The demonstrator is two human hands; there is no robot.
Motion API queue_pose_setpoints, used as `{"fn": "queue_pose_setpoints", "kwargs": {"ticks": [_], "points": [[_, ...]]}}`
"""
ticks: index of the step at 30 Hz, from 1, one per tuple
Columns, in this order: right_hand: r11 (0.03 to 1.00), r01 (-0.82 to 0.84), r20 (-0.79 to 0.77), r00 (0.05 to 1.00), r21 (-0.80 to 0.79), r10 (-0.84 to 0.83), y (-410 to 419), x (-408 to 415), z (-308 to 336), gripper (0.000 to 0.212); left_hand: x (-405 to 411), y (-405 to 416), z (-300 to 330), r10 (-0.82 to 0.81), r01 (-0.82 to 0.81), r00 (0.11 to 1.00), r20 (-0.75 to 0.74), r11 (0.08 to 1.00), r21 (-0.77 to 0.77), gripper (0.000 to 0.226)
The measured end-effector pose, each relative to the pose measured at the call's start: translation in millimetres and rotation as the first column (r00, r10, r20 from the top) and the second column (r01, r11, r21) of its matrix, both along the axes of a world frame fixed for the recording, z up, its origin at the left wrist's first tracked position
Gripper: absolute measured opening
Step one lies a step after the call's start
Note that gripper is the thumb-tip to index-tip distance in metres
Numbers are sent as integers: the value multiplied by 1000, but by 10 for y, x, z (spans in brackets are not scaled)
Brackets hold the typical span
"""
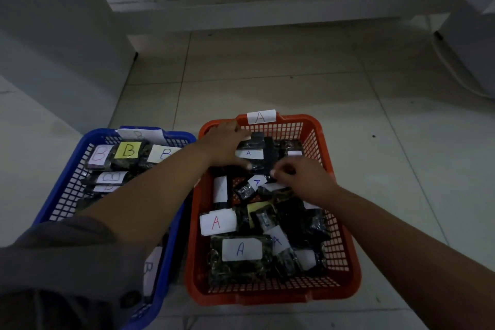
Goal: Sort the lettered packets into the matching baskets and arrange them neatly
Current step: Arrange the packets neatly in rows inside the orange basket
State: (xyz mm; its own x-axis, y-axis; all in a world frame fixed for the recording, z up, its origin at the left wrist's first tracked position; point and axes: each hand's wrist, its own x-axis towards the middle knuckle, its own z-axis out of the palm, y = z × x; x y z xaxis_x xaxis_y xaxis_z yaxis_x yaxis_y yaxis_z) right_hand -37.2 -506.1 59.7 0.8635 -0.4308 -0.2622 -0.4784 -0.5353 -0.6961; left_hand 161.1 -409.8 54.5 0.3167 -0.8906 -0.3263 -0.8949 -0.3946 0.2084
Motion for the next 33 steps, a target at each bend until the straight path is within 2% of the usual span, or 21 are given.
{"fn": "queue_pose_setpoints", "kwargs": {"ticks": [3, 6, 8, 10, 13, 17, 21, 25, 27, 30, 33], "points": [[986, 167, -43, 985, 8, -166, -102, 258, 3, 34, 148, 23, 33, -14, 13, 1000, -5, 996, -91, 52], [979, 204, -176, 963, -12, -203, -99, 531, -149, 58, 217, 100, 30, 4, -3, 1000, 6, 991, -135, 39], [950, 313, -243, 921, -6, -305, -64, 666, -279, 68, 232, 139, 12, 4, 0, 1000, 22, 987, -162, 34], [891, 445, -262, 873, 85, -411, -49, 748, -311, 61, 241, 157, 10, -5, 10, 1000, 26, 982, -190, 35], [733, 581, -250, 814, 355, -525, -101, 781, -180, 36, 246, 161, 14, -47, 51, 999, 24, 978, -200, 37], [607, 663, -225, 734, 438, -640, -299, 690, 97, 30, 237, 184, 29, -10, 30, 995, 98, 978, -209, 20], [605, 728, -121, 665, 323, -737, -531, 424, 347, 15, 205, 186, 20, 38, -7, 993, 113, 965, -263, 18], [540, 742, -76, 613, 397, -787, -629, 188, 494, 14, 109, 155, -24, -17, 43, 994, 109, 970, -241, 21], [524, 738, -73, 605, 425, -793, -636, 125, 502, 11, 87, 134, -44, -37, 52, 995, 90, 984, -170, 16], [522, 728, -84, 614, 444, -785, -629, 77, 447, 12, 65, 139, -117, -55, 59, 996, 68, 996, -61, 17], [521, 710, -95, 629, 473, -771, -601, 51, 377, 12, 55, 143, -152, -19, 21, 999, 44, 998, -51, 17]]}}
